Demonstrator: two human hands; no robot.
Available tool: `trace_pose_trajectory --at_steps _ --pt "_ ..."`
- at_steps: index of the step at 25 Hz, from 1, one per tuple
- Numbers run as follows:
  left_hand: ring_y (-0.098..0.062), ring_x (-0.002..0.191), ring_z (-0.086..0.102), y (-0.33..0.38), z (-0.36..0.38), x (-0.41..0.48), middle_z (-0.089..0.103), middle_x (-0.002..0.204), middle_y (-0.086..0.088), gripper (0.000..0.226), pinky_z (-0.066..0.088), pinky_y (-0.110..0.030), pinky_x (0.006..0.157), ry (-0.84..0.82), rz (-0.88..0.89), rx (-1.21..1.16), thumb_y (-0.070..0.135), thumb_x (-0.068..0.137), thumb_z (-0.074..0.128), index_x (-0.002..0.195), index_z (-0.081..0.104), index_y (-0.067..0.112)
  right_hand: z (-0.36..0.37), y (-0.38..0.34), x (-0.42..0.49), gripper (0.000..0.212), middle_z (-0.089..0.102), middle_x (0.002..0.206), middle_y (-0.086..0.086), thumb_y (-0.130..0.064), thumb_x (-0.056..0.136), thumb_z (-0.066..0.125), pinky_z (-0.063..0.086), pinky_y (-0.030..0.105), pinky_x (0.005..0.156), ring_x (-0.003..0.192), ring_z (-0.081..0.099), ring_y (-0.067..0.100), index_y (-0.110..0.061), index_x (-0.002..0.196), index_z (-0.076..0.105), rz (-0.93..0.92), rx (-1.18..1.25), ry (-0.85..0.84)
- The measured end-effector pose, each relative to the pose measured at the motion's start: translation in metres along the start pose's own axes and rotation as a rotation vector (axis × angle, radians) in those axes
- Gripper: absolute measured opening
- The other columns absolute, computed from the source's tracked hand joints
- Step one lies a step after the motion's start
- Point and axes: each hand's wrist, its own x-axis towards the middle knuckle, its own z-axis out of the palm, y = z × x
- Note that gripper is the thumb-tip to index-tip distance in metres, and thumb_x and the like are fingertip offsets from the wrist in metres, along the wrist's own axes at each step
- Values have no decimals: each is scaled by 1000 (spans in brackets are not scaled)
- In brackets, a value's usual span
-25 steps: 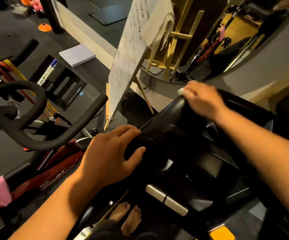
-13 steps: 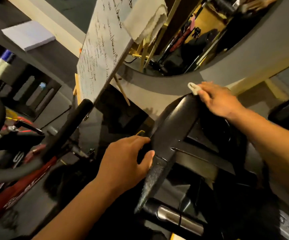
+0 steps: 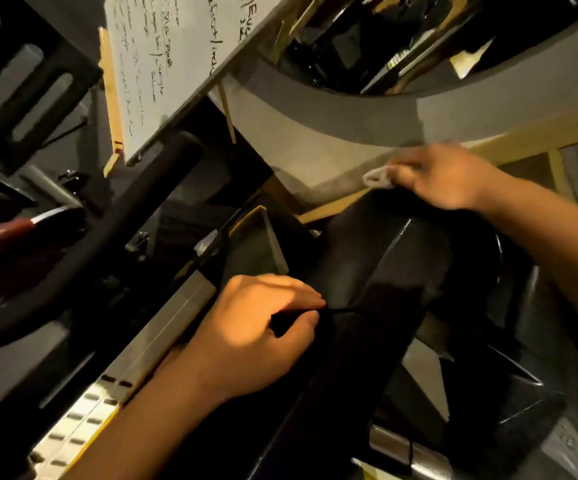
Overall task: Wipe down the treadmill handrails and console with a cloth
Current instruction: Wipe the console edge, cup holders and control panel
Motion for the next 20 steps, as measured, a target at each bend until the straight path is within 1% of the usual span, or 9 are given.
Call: trace_pose_trajectory --at_steps 1,2,4,7,9,11,15,17,20 --pt "9 94 64 -3 -1 0 72 99 18 19 53 -20 76 -5 5 -12 28 84 63 96 78 24 -2 6 16 32 63 122 12 -39 96 40 41 42 96 111 55 33 -26 111 66 133 -33 -35" --pt "10 96 63 -6 -1 0 72 101 18 20 52 -16 79 -1 13 -18 26 84 64 98 78 25 0 0 23 29 64 120 13 -37 96 42 44 40 92 107 56 34 -26 106 67 156 -90 -77" --pt "11 96 63 -10 -3 1 72 100 18 19 50 -11 82 -4 21 -45 23 83 65 97 78 25 15 -39 20 26 67 112 5 -39 93 44 48 39 90 102 59 28 -28 98 67 -16 -110 -210" --pt "7 76 63 -13 -9 -3 67 78 21 13 46 -12 69 -62 63 -95 18 82 62 78 75 19 40 -124 -17 26 67 108 -10 -39 96 41 49 33 85 99 61 13 -32 103 65 -391 58 -478" --pt "5 80 66 -18 -12 -9 71 83 17 15 50 -15 71 -61 87 -107 18 81 62 81 77 16 38 -139 -21 31 67 110 -12 -43 96 39 47 27 84 97 61 9 -32 107 66 -494 63 -611" --pt "6 96 65 -26 -12 -15 73 102 13 22 54 -20 82 -35 62 -92 23 82 61 96 78 18 30 -112 5 43 68 110 -7 -58 89 40 45 25 81 92 60 9 -29 106 67 -436 -16 -597" --pt "9 104 61 -35 -8 -22 70 111 16 29 53 -20 88 -32 5 -58 31 84 57 106 75 24 14 -49 56 37 58 126 10 -41 99 40 40 30 88 108 55 28 -18 119 62 23 -353 -507" --pt "9 102 62 -36 -8 -25 71 109 15 29 53 -19 87 5 0 -41 30 83 57 104 76 23 25 -71 50 37 59 127 10 -40 98 41 43 35 95 112 55 30 -18 119 62 -37 -372 -526" --pt "1 90 68 -35 -10 -22 75 95 6 23 55 -23 78 187 35 -6 21 83 59 93 77 13 52 -141 -2 40 62 124 4 -45 97 37 44 35 94 115 57 27 -24 118 63 -274 -173 -576"
